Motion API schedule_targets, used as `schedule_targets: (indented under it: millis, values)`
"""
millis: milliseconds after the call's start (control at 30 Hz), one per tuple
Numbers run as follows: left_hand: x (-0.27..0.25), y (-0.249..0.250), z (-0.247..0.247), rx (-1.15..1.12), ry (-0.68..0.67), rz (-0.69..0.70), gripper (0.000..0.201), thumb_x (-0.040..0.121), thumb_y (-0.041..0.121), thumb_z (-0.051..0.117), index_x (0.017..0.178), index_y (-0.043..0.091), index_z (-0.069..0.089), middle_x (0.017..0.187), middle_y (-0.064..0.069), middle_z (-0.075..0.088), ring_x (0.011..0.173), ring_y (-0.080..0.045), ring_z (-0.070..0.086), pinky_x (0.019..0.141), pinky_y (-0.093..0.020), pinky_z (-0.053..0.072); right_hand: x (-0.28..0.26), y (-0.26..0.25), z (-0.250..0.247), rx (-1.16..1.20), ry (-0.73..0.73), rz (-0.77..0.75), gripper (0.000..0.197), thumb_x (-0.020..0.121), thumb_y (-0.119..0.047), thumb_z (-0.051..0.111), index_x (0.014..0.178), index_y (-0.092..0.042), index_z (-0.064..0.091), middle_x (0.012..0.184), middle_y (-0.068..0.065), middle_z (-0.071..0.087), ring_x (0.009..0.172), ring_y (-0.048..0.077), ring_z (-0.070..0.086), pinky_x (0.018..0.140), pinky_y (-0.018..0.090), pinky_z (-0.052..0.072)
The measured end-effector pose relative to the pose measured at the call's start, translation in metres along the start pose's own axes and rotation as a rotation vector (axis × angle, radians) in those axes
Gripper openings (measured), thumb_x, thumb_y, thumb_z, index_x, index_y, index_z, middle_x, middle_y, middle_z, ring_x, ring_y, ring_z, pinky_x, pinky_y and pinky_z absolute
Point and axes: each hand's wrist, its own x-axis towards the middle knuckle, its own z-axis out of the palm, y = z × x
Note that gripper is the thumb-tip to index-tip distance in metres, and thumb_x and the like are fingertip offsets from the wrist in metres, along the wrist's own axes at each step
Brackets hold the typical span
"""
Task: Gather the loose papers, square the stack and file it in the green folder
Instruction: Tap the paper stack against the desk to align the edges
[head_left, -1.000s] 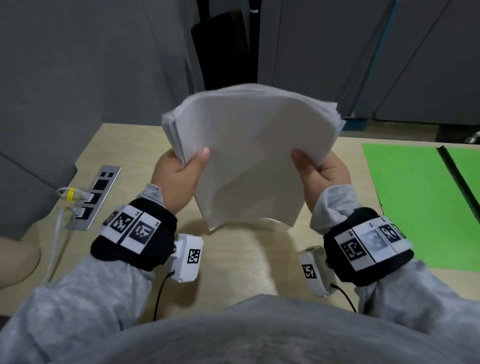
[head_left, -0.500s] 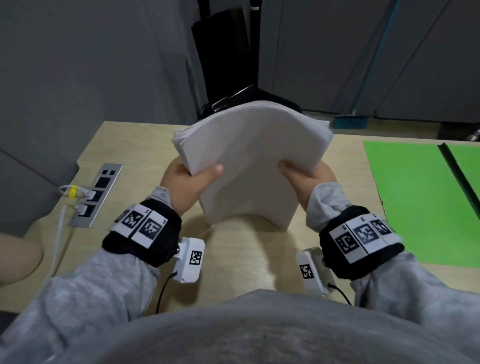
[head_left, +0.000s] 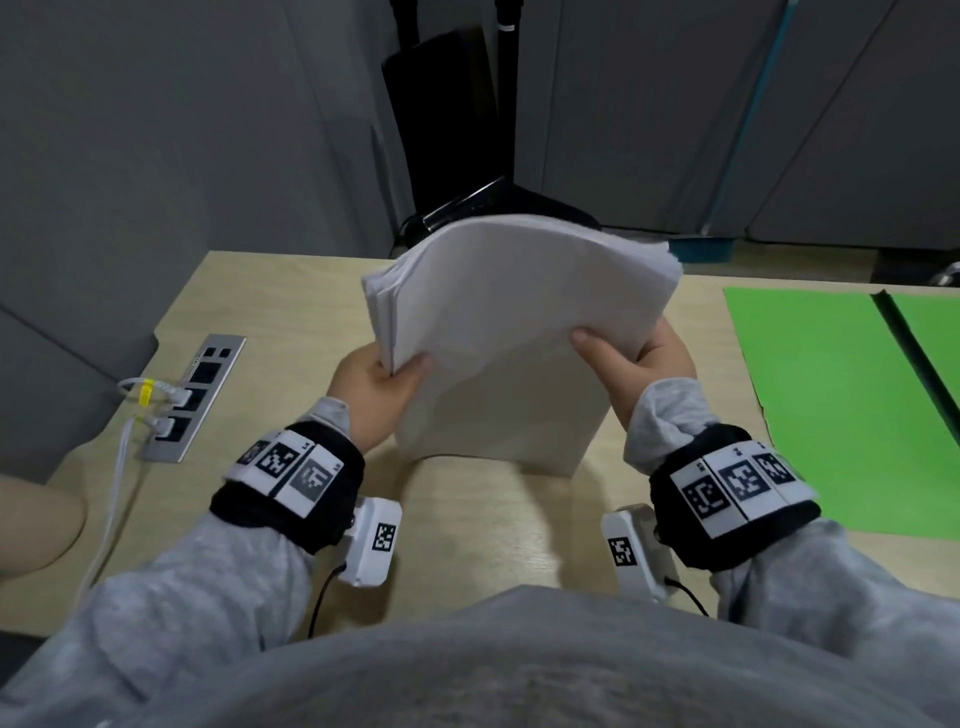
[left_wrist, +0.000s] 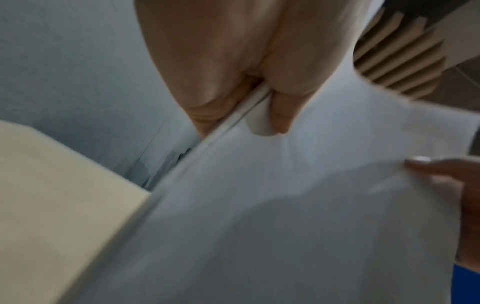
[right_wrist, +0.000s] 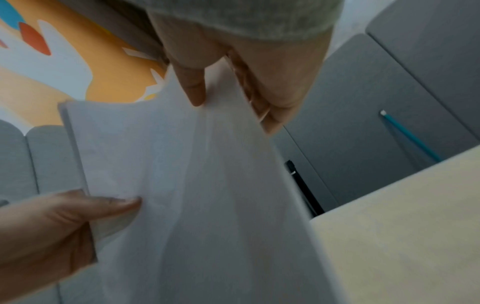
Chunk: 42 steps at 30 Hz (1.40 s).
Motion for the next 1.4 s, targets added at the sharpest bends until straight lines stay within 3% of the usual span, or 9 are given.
schedule_targets:
  millis: [133, 300, 400, 467, 633, 1000, 1167, 1300, 1400]
  values:
    - [0.006, 0.018, -0.014, 0.192, 0.041, 0.169, 0.015, 0.092, 0.014, 0.052, 0.091, 0.014, 0.068, 0.076, -0.007, 0.063, 0.072, -0.023, 0.057, 0.061, -0.024, 0.040, 0.013, -0.002, -0.005, -0.126, 0.115, -0.089, 0.067, 0.070, -0.023, 0.076, 0.127, -0.027, 0.042, 0.119, -0.005, 0.058, 0.107, 0.011, 0.059, 0.093, 0.034, 0.051]
    - [0.007, 0.036, -0.026, 0.592, -0.177, 0.509, 0.055, 0.072, 0.014, 0.034, 0.114, 0.040, 0.059, 0.098, -0.006, 0.072, 0.090, -0.031, 0.064, 0.077, -0.040, 0.052, 0.016, -0.017, -0.007, -0.606, 0.053, -0.486, 0.086, 0.066, -0.029, 0.075, 0.140, -0.013, 0.034, 0.148, 0.008, 0.033, 0.137, 0.020, 0.031, 0.113, 0.033, 0.026]
    - [0.007, 0.040, -0.016, 0.738, -0.200, 0.585, 0.057, 0.078, 0.011, 0.039, 0.127, 0.036, 0.055, 0.113, -0.009, 0.070, 0.102, -0.032, 0.062, 0.085, -0.040, 0.050, 0.013, -0.026, 0.001, -0.747, -0.231, -0.560, 0.057, 0.074, -0.026, 0.069, 0.129, -0.027, 0.052, 0.138, -0.003, 0.050, 0.131, 0.017, 0.042, 0.110, 0.044, 0.030]
    - [0.007, 0.038, -0.014, 0.641, -0.184, 0.588, 0.047, 0.081, 0.010, 0.043, 0.116, 0.033, 0.063, 0.102, -0.006, 0.073, 0.093, -0.031, 0.064, 0.078, -0.036, 0.051, 0.010, -0.027, 0.002, -0.762, -0.301, -0.493, 0.032, 0.080, -0.021, 0.064, 0.110, -0.031, 0.066, 0.113, -0.004, 0.068, 0.114, 0.018, 0.058, 0.101, 0.027, 0.036]
    - [0.019, 0.011, -0.025, 0.614, -0.148, 0.308, 0.015, 0.083, 0.018, 0.056, 0.097, 0.023, 0.060, 0.081, -0.004, 0.065, 0.074, -0.026, 0.057, 0.062, -0.028, 0.039, 0.009, -0.018, -0.003, -0.332, -0.027, -0.072, 0.014, 0.084, -0.032, 0.064, 0.070, -0.034, 0.062, 0.065, -0.019, 0.059, 0.061, 0.001, 0.054, 0.058, 0.014, 0.042]
    - [0.030, -0.008, -0.042, 0.272, 0.336, 0.178, 0.010, 0.078, 0.028, 0.067, 0.085, 0.022, 0.063, 0.069, 0.003, 0.059, 0.064, -0.018, 0.053, 0.060, -0.026, 0.039, 0.016, 0.012, -0.015, -0.115, 0.168, 0.128, 0.006, 0.085, -0.028, 0.063, 0.082, -0.022, 0.064, 0.070, -0.007, 0.062, 0.061, 0.006, 0.056, 0.055, 0.015, 0.049]
    - [0.023, -0.026, -0.024, -0.154, 0.160, 0.169, 0.025, 0.071, 0.022, 0.072, 0.081, 0.036, 0.054, 0.081, 0.015, 0.058, 0.066, 0.003, 0.052, 0.062, -0.013, 0.044, 0.008, 0.028, -0.016, -0.081, 0.096, 0.184, 0.010, 0.082, -0.017, 0.066, 0.088, -0.024, 0.062, 0.076, -0.006, 0.064, 0.068, 0.008, 0.059, 0.053, 0.012, 0.052]
    - [0.021, -0.049, -0.004, -0.160, 0.089, 0.024, 0.023, 0.078, 0.017, 0.068, 0.087, 0.035, 0.059, 0.086, 0.015, 0.062, 0.079, -0.010, 0.059, 0.063, -0.011, 0.046, 0.004, 0.042, -0.014, -0.183, 0.019, 0.291, 0.015, 0.079, -0.018, 0.068, 0.093, -0.022, 0.065, 0.087, 0.004, 0.067, 0.082, 0.021, 0.062, 0.079, 0.029, 0.050]
    - [0.023, -0.045, -0.012, -0.223, 0.260, 0.072, 0.023, 0.081, 0.013, 0.067, 0.076, 0.035, 0.062, 0.076, 0.014, 0.063, 0.070, -0.004, 0.056, 0.059, -0.009, 0.044, 0.004, 0.036, -0.017, -0.095, 0.078, 0.225, 0.012, 0.081, -0.018, 0.067, 0.073, -0.025, 0.062, 0.069, -0.008, 0.064, 0.056, -0.001, 0.063, 0.055, 0.013, 0.049]
